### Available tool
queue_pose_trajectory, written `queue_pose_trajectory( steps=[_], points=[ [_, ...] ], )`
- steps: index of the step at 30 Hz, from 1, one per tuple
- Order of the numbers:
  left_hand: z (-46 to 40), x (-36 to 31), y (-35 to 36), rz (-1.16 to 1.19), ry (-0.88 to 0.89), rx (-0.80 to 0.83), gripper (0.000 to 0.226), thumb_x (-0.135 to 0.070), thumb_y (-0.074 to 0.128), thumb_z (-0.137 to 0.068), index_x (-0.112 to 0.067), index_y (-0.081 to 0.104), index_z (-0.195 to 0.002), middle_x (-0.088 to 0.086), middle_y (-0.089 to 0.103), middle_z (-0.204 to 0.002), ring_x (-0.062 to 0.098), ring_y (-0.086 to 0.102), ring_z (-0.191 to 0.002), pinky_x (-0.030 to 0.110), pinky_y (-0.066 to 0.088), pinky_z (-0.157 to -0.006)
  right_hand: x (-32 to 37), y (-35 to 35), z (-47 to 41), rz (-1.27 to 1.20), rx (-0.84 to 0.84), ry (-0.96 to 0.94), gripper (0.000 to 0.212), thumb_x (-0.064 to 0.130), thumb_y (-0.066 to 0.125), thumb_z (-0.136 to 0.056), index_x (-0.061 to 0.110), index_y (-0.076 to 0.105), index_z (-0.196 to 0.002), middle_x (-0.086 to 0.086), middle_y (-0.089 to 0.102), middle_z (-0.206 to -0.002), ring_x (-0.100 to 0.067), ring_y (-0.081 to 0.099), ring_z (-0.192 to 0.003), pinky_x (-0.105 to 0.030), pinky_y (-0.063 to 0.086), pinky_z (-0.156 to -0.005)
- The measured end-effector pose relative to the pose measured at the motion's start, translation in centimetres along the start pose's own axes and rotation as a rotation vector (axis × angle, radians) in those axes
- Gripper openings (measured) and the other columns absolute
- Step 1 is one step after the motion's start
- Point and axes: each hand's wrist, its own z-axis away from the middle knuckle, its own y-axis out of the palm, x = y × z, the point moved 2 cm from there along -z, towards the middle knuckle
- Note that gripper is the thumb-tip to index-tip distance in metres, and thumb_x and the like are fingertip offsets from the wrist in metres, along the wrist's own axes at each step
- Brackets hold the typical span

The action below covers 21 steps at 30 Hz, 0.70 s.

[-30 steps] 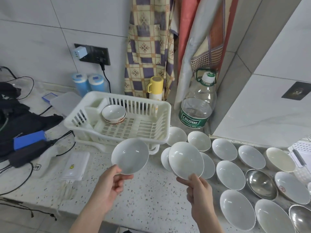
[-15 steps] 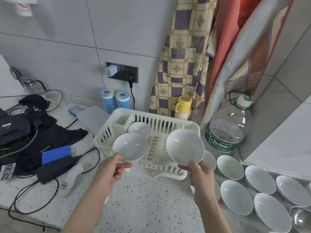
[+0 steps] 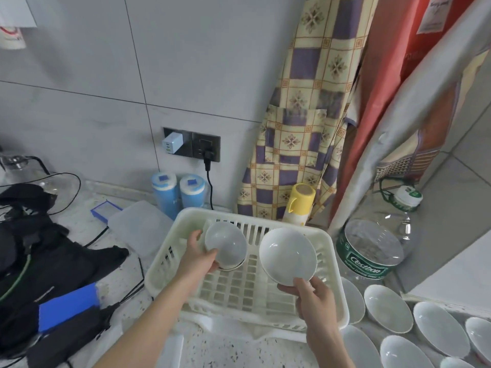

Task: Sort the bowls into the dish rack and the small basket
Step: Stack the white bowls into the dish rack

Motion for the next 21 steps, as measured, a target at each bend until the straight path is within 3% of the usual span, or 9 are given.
queue_pose_trajectory(
  steps=[9,17,21],
  points=[
    [-2.5,0.5,0.2,0.008,-0.016,0.103,0.041,-0.01,0.048,-0.095,-0.038,0.039,-0.123,0.011,0.075,-0.079,0.011,0.069,-0.05,0.016,0.038,-0.035,1.0,4.1,-3.6,0.038,0.034,0.03,0.017,0.008,0.05,-0.09,0.01,0.064,-0.099,-0.01,0.077,-0.075,-0.011,0.019,-0.038,-0.019,0.024,-0.036],
    [-3.4,1.7,0.4,0.019,-0.024,0.176,0.044,-0.008,0.047,-0.091,-0.037,0.039,-0.124,0.013,0.074,-0.081,0.008,0.063,-0.045,0.02,0.039,-0.039,0.8,7.0,-6.5,0.042,0.11,0.075,0.01,0.005,0.049,-0.086,0.008,0.058,-0.084,-0.02,0.074,-0.072,-0.011,0.02,-0.035,-0.02,0.021,-0.035],
    [-3.6,2.3,0.5,-0.011,0.003,0.18,0.047,-0.01,0.048,-0.091,-0.036,0.039,-0.129,0.01,0.071,-0.089,0.012,0.07,-0.055,0.021,0.043,-0.042,0.7,7.9,-7.4,0.045,0.117,0.125,0.01,0.006,0.049,-0.085,0.005,0.058,-0.084,-0.023,0.073,-0.07,-0.012,0.019,-0.034,-0.019,0.02,-0.035]
  ],
)
